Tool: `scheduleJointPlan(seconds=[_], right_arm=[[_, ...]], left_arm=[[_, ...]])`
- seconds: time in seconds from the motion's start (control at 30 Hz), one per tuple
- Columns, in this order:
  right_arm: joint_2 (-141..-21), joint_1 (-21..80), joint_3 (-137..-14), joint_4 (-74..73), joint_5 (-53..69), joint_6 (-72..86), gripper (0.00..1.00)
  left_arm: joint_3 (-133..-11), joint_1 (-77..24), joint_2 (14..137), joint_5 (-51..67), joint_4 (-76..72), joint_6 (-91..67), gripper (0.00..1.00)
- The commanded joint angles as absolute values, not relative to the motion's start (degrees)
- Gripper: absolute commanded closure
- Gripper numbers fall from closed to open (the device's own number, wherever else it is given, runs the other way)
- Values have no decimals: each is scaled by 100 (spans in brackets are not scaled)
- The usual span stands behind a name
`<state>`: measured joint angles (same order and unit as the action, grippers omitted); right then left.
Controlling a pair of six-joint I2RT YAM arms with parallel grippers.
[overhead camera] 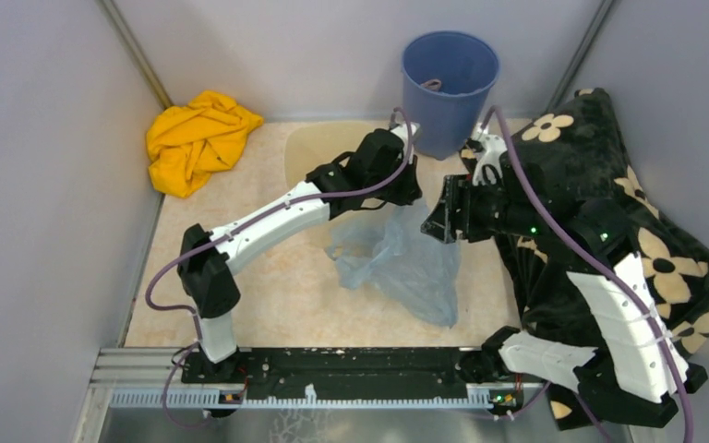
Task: Put the trash bags into the trash bin
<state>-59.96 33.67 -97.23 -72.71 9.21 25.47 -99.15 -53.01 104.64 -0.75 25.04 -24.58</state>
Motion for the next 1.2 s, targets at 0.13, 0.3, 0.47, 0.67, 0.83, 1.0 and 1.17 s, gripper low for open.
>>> scheduleJointPlan(seconds=[0.13, 0.3, 0.47, 0.67, 0.83, 1.0, 1.17], right_arm=[[-6517, 4895, -9845, -7383, -1037, 2837, 37], [-6345, 5052, -9189, -6822, -1927, 3296, 37], [-6177, 5145, -8590, -6243, -2491, 3608, 37], [-6398, 5470, -8481, -5890, -2813, 3704, 37], [-6561, 5555, -8741, -5873, -3058, 3487, 35], [-6792, 5554, -8734, -5739, -3040, 3386, 34], [-6883, 5555, -8593, -5589, -3236, 3380, 33]], left_arm=[[-10827, -5335, 10871, 261, 2091, -2835, 100], [-10709, -5335, 10693, 258, 1955, -2973, 100], [-10473, -5335, 10544, 304, 1786, -3082, 100], [-10451, -5335, 10569, 367, 1773, -3111, 100], [-10416, -5335, 10556, 419, 1733, -3142, 100], [-10424, -5335, 10569, 466, 1722, -3164, 100], [-10402, -5335, 10535, 498, 1700, -3189, 100]])
